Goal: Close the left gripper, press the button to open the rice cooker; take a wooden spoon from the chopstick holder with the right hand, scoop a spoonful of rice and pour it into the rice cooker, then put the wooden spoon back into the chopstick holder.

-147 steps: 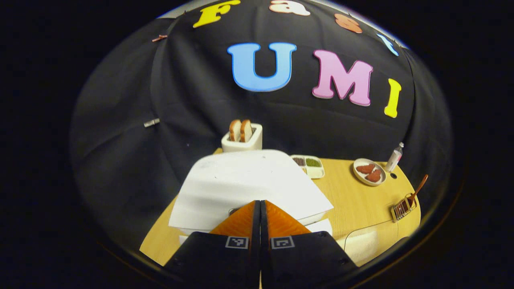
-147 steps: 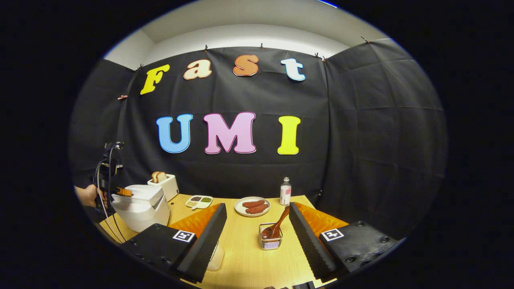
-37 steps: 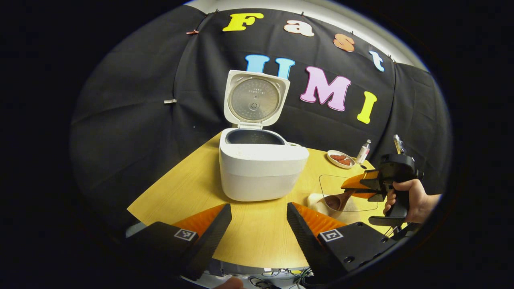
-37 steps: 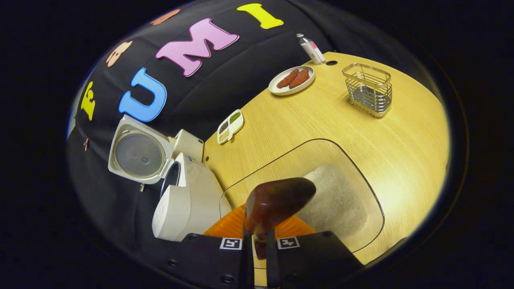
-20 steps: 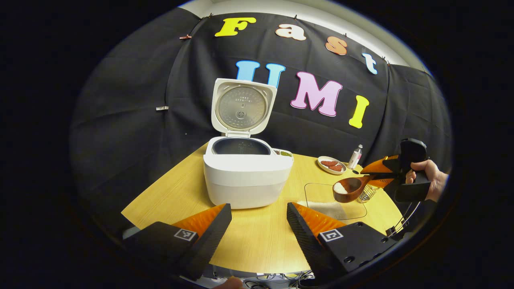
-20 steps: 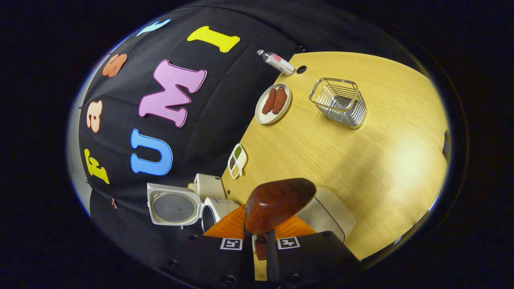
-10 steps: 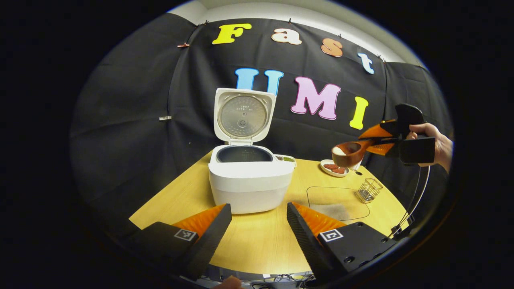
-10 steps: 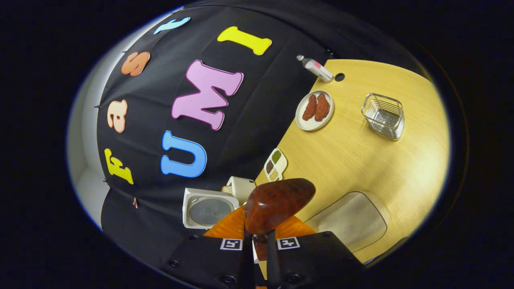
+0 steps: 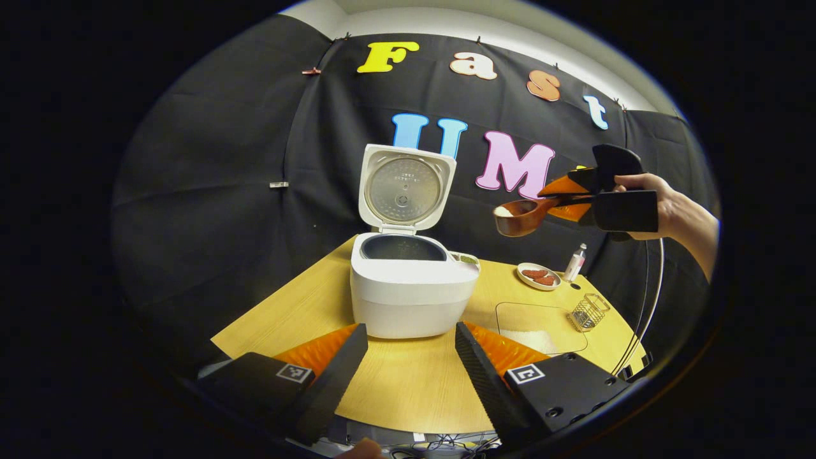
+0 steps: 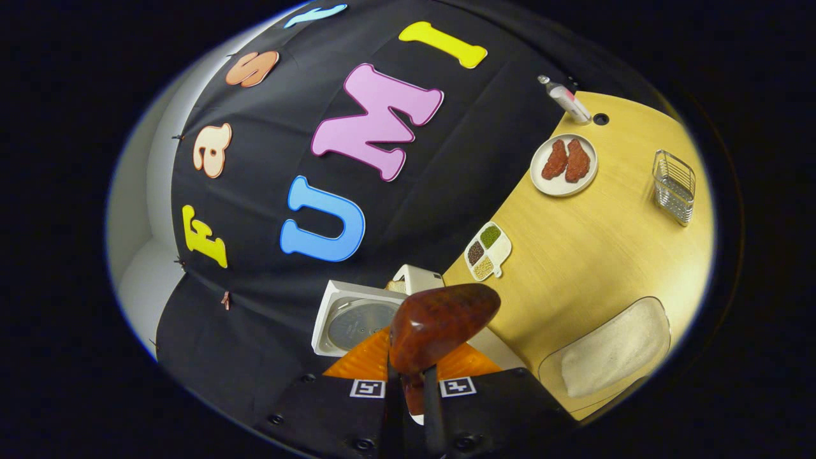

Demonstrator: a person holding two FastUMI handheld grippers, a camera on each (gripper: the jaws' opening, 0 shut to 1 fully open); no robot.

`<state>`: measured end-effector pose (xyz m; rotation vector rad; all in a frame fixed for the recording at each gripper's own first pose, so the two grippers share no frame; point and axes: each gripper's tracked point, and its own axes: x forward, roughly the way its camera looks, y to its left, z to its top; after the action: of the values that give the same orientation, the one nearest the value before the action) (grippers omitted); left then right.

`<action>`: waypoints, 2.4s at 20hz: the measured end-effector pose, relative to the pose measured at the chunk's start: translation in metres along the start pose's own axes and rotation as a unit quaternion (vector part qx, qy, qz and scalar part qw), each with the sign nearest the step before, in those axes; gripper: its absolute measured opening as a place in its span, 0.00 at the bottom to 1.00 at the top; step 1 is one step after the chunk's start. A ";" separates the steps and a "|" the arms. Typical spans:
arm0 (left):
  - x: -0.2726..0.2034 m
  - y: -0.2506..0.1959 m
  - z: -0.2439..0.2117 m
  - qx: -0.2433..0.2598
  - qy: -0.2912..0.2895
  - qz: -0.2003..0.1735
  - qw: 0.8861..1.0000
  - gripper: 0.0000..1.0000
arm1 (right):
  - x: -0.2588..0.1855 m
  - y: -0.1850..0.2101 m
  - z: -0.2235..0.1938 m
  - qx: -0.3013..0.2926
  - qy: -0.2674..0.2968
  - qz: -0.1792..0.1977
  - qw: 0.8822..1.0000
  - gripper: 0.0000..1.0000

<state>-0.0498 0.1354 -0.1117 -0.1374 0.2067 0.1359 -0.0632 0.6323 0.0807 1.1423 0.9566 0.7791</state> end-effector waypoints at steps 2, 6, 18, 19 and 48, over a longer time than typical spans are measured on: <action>0.000 0.008 0.000 -0.005 0.002 0.005 1.000 0.95 | 0.021 0.009 -0.012 -0.016 0.012 0.001 1.000 0.16; 0.004 0.031 0.008 -0.002 0.000 0.022 1.000 0.96 | 0.065 0.022 -0.037 -0.047 0.026 -0.002 0.999 0.16; 0.004 0.094 0.015 -0.017 -0.002 0.079 0.997 0.95 | 0.154 0.031 -0.102 -0.264 0.037 -0.003 0.964 0.16; 0.004 0.095 0.013 -0.019 0.000 0.080 0.997 0.95 | 0.158 0.032 -0.105 -0.284 0.037 -0.002 0.958 0.16; 0.009 0.111 0.019 -0.038 -0.012 0.098 0.994 0.96 | 0.181 0.068 -0.166 -0.637 0.005 0.050 0.770 0.16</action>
<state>-0.0539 0.2487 -0.1091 -0.1914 0.1902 0.3417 -0.1441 0.8737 0.0865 -0.0330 0.1793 1.2179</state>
